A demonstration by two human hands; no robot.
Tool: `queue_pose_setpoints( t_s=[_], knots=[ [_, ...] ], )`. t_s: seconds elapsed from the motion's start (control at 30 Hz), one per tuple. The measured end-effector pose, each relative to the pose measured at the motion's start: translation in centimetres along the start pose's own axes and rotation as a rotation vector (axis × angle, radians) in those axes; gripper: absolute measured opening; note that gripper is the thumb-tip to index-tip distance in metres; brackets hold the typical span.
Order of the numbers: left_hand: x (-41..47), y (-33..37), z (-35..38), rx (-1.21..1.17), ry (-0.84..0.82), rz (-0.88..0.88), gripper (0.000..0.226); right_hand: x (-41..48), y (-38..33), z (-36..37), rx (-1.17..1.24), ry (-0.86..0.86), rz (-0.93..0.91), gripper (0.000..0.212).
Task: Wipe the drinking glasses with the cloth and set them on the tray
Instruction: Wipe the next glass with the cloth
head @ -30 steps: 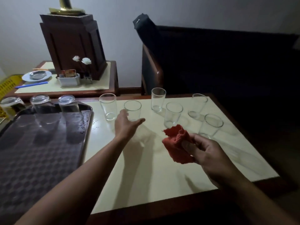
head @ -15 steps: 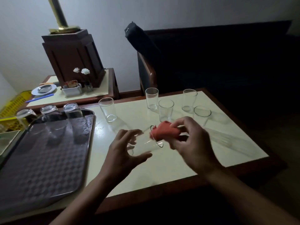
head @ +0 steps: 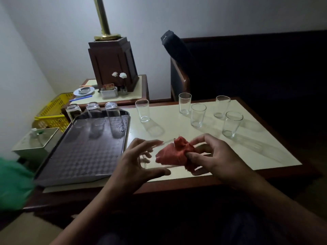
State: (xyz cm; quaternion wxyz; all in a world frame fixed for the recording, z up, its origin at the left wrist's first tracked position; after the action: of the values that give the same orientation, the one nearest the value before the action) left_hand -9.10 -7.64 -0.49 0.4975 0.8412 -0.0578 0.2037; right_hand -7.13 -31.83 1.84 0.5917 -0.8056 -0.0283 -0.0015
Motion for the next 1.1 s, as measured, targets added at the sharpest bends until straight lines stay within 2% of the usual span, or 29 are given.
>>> queue_pose_setpoints(
  t_s=[0.07,0.1,0.23,0.3,0.4,0.47,0.5,0.6,0.7,0.8,0.83,0.87,0.9,0.93,0.97,1.0,1.03,1.1],
  knots=[
    [-0.8,0.4,-0.5,0.041,0.007,-0.006,0.078,-1.2,-0.6,0.1,-0.016,0.095,-0.168,0.020],
    [-1.1,0.5,-0.6,0.030,-0.006,-0.036,0.079,-1.8,-0.8,0.2,-0.065,0.107,-0.286,0.020],
    [-2.3,1.8,-1.2,-0.073,-0.151,-0.126,0.078,-4.1,-1.3,1.4,-0.253,-0.128,-0.743,0.052],
    [-2.8,2.7,-1.9,-0.075,-0.213,-0.130,0.073,-4.6,-1.1,1.3,-0.385,-0.176,-0.941,0.064],
    [-3.7,3.3,-2.8,-0.278,-0.336,-0.312,0.064,-4.8,-1.2,0.9,-0.545,-0.179,-1.061,0.090],
    [-4.2,3.7,-3.3,-0.381,-0.367,-0.370,0.060,-5.2,-1.1,1.3,-0.508,-0.245,-0.990,0.101],
    [-4.3,4.1,-3.4,-0.361,-0.341,-0.324,0.060,-5.5,-1.0,1.7,-0.436,-0.313,-0.865,0.101],
    [-4.6,4.7,-3.4,-0.135,-0.186,0.008,0.067,-6.8,-1.2,2.6,-0.186,-0.514,-0.410,0.088],
    [-5.4,4.5,-2.8,0.127,-0.126,0.361,0.068,-7.3,-1.2,3.4,0.069,-0.579,-0.098,0.062],
    [-5.8,3.3,-2.5,0.237,-0.123,0.463,0.074,-7.1,-0.4,4.3,0.272,-0.530,0.090,0.042],
    [-5.8,3.1,-2.5,0.240,-0.092,0.405,0.082,-7.0,-0.1,4.5,0.278,-0.495,0.089,0.040],
    [-5.5,2.7,-2.8,0.198,-0.055,0.274,0.095,-6.8,0.1,4.6,0.269,-0.445,0.054,0.040],
    [-5.3,2.7,-2.9,0.091,-0.062,0.076,0.107,-6.6,0.1,4.4,0.261,-0.386,0.006,0.041],
    [-5.2,2.6,-2.6,-0.165,-0.114,-0.209,0.110,-6.4,0.0,4.2,0.250,-0.336,-0.048,0.042],
    [-5.5,2.5,-1.8,-0.445,-0.224,-0.494,0.100,-6.3,-0.1,3.9,0.230,-0.308,-0.113,0.043],
    [-5.7,2.9,-1.1,-0.666,-0.298,-0.679,0.083,-6.2,-0.2,3.7,0.188,-0.304,-0.182,0.044],
    [-5.9,3.1,-0.8,-0.763,-0.314,-0.728,0.067,-6.2,-0.2,3.6,0.143,-0.316,-0.237,0.044],
    [-5.7,3.3,-1.0,-0.749,-0.259,-0.633,0.051,-6.1,0.0,3.3,0.083,-0.362,-0.238,0.046]
  ],
)
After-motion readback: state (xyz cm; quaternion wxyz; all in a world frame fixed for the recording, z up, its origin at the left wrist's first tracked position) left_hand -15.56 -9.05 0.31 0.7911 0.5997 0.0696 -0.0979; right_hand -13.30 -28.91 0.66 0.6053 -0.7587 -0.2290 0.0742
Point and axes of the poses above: each hand's wrist, its own x-axis towards the middle knuckle, its own z-axis out of the palm, y = z × x, the point moved 4 cm from there along x, towards the middle knuckle, and after that the axes turned 14 degrees about y, right-handed, at the moved point
